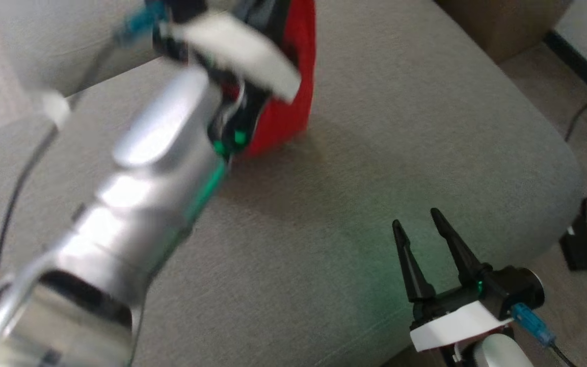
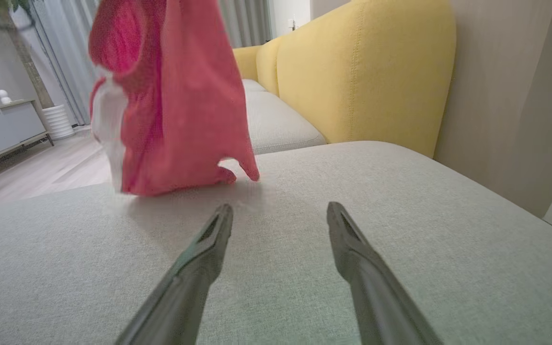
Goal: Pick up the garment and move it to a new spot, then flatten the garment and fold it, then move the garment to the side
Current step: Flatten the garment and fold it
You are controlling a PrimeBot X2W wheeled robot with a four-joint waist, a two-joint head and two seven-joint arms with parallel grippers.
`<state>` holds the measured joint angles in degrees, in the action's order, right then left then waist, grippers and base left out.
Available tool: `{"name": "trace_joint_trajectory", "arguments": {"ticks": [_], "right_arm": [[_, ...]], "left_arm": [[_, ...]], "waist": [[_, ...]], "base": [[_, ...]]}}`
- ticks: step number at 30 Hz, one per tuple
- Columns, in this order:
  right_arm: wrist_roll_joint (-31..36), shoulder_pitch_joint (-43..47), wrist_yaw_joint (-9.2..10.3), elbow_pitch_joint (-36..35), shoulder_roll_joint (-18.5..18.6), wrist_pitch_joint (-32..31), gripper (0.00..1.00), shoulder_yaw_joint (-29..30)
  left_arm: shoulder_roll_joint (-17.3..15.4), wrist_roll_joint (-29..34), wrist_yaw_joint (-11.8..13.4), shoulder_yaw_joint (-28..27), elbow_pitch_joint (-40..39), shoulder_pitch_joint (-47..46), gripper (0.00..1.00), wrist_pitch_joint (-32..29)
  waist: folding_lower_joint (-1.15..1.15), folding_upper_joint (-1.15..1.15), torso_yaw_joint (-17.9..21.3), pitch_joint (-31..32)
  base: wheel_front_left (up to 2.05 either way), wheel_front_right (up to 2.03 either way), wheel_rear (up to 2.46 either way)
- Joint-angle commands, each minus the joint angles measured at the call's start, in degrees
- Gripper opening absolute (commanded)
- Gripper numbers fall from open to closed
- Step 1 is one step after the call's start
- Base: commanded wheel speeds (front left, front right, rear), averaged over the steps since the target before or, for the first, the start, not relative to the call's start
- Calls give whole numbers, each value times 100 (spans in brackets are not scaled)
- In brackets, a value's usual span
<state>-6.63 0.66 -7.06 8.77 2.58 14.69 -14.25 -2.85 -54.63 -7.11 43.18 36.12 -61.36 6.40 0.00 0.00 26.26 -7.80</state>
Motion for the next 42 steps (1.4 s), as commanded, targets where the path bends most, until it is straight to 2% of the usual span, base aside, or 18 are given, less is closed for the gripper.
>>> {"name": "trace_joint_trajectory", "arguments": {"ticks": [1, 4, 7, 13, 14, 20, 24, 28, 36, 38, 39, 42], "right_arm": [[-50, -151, -43, -166, 30, 31, 100, -155], [-79, -171, -43, -186, 30, 31, 100, -157], [-99, -180, -43, -242, 30, 31, 100, -70], [-113, -160, -43, -404, 30, 31, 100, 204], [-113, -160, -43, -404, 30, 31, 100, 204], [-78, -208, -43, -551, 30, 31, 100, 390], [-338, -426, -43, -459, 30, 31, 100, 500], [-703, -914, -43, 63, 85, 31, 100, 452], [-1627, -2339, -43, 1811, 589, -105, 100, 506], [-1907, -2609, -43, 2056, 677, -111, 100, 346], [-2238, -2813, -43, 2151, 769, -83, 100, 45], [-2569, -3016, -43, 2333, 984, -53, 100, -417]], "left_arm": [[-114, -124, -32, -80, -303, -508, 0, -112], [-206, -512, -35, 146, -684, -833, 0, -478], [-426, -1043, -36, 352, -1125, -733, 0, -863], [-1220, -1950, -35, 573, -1877, 276, 0, -1563], [-1220, -1950, -35, 573, -1877, 276, 0, -1563], [-2302, -1896, 245, 890, -2252, 1417, 0, -1839], [-2690, -1688, 412, 973, -2197, 1812, 0, -1672], [-2815, -1497, 443, 1002, -2053, 1930, 0, -1457], [-2768, -1063, 400, 1081, -1614, 1759, 0, -1096], [-2713, -1005, 368, 1104, -1492, 1702, 0, -1048], [-2656, -980, 329, 1114, -1392, 1645, 0, -1012], [-2572, -941, 274, 1136, -1259, 1572, 0, -957]], "waist": [[0, 0, 156, 21], [0, 0, 200, -12], [0, 0, 137, -59], [0, 0, -337, -175], [0, 0, -337, -175], [0, 0, -997, -361], [0, 0, -1358, -523], [0, 0, -1628, -647], [0, 0, -2079, -834], [0, 0, -2166, -875], [0, 0, -2238, -928], [0, 0, -2317, -975]], "base": [[0, 0, 0], [0, 0, 0], [0, 0, 0], [0, 0, 0], [0, 0, 0], [0, 0, 0], [0, 0, 0], [0, 0, 0], [0, 0, 0], [0, 0, 0], [0, 0, 0], [0, 0, 0]]}}
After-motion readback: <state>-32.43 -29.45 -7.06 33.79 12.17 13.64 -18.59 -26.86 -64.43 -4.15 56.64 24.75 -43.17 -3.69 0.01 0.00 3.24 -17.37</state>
